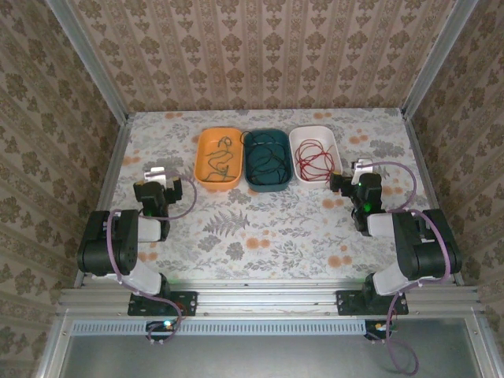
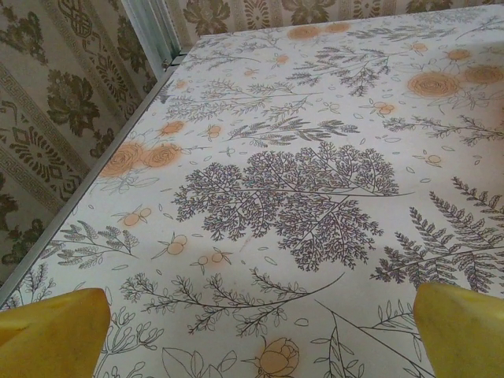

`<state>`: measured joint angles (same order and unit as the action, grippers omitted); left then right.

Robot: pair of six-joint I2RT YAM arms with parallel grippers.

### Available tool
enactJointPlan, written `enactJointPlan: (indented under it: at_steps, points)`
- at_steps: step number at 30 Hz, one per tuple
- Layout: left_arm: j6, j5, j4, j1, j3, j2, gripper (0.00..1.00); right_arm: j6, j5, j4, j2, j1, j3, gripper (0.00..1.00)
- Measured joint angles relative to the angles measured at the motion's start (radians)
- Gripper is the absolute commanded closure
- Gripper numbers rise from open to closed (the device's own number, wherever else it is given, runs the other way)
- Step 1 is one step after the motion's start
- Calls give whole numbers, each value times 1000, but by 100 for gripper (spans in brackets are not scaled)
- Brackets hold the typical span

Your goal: Untangle the cables

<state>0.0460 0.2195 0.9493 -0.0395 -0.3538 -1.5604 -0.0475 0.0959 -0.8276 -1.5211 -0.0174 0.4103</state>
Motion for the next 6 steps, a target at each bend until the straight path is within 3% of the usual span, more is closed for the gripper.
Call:
enactJointPlan:
  at_steps: [6]
  points:
    - [0, 0, 2, 0, 0, 0, 0, 0, -8, 0, -3, 6, 0, 0]
